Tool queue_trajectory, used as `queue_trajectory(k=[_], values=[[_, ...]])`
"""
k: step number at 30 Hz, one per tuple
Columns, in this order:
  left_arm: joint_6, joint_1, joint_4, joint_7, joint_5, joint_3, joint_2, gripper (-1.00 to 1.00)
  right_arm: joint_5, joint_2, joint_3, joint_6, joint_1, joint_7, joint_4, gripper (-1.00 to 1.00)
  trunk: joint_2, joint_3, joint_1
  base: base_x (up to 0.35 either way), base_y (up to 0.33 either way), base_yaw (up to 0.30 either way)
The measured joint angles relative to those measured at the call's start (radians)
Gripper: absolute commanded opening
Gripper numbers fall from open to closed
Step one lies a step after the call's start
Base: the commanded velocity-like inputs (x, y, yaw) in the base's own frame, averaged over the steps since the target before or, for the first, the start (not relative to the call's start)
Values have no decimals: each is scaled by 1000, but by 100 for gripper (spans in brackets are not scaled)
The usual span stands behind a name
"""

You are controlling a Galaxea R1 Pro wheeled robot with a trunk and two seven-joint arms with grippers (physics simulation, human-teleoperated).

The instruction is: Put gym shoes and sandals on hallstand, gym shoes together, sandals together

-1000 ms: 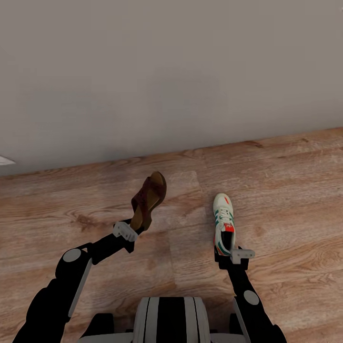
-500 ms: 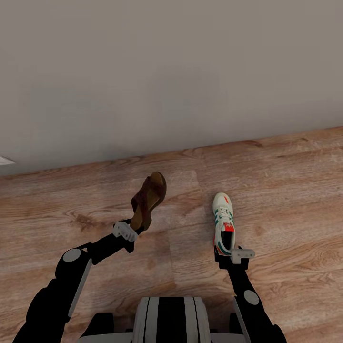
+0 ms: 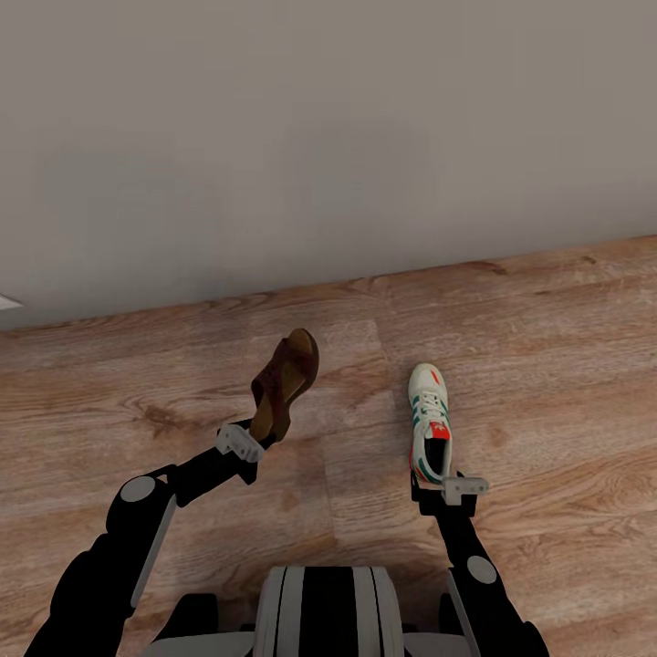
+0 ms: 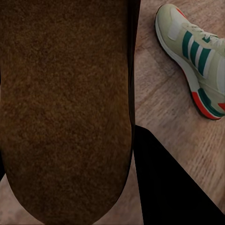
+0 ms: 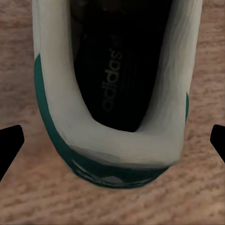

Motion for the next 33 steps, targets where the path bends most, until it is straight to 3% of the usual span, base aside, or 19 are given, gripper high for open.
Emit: queue_trajectory(k=[22, 23, 33], values=[[0, 0, 0, 1, 0, 0, 0, -100, 1, 0, 1, 0, 0, 0, 2, 100, 0, 0, 0, 24, 0, 0], [0, 0, 0, 1, 0, 0, 0, -100, 1, 0, 1, 0, 0, 0, 2, -100, 0, 0, 0, 0, 0, 0], [0, 0, 0, 1, 0, 0, 0, -100, 2, -1, 2, 0, 0, 0, 0, -100, 0, 0, 0, 0, 0, 0]])
